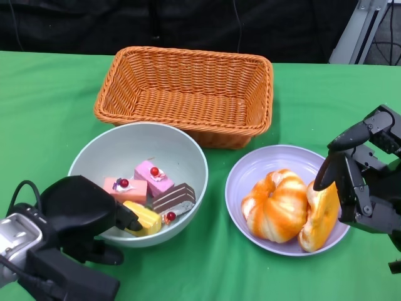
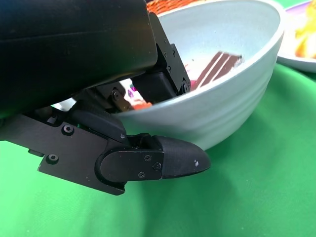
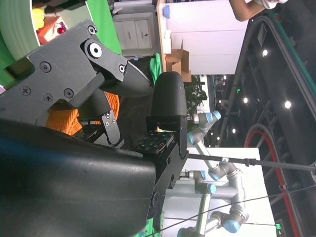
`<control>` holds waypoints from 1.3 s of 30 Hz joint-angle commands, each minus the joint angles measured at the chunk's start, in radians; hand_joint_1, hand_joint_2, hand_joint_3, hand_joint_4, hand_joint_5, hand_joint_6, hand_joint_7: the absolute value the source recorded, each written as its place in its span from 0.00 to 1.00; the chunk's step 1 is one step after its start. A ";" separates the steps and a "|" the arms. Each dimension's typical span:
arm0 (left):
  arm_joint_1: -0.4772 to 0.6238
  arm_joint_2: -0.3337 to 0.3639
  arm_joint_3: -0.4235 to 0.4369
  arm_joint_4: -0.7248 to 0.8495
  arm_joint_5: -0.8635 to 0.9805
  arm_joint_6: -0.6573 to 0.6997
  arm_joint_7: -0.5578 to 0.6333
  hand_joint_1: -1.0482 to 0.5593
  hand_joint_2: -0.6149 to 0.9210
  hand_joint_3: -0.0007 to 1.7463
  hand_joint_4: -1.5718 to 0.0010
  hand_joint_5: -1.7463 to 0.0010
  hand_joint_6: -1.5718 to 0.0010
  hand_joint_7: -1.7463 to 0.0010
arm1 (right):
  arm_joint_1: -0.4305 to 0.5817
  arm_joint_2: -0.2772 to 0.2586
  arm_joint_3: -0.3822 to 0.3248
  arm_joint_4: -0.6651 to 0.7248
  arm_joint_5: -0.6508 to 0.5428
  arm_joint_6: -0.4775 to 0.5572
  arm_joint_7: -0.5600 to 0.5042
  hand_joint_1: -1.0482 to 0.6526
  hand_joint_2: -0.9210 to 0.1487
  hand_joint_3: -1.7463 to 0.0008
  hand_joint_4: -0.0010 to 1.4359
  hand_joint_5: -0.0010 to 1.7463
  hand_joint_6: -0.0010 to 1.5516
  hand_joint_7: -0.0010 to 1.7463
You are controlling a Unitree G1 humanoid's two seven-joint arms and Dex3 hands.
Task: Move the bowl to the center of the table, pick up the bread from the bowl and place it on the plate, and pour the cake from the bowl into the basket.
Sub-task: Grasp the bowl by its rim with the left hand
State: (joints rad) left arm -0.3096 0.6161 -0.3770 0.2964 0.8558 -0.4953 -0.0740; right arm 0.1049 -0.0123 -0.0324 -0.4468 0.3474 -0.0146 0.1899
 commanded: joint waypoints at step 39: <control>-0.046 -0.015 0.014 0.266 -0.037 -0.218 0.353 0.55 1.00 0.14 0.57 0.03 0.37 0.57 | 0.003 0.003 -0.018 -0.003 0.004 -0.036 -0.005 0.54 0.38 0.32 0.50 0.96 0.43 0.75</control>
State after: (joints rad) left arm -0.3341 0.5941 -0.3625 0.5294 0.8065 -0.7060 0.2372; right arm 0.1054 -0.0114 -0.0371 -0.4474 0.3461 -0.0369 0.1888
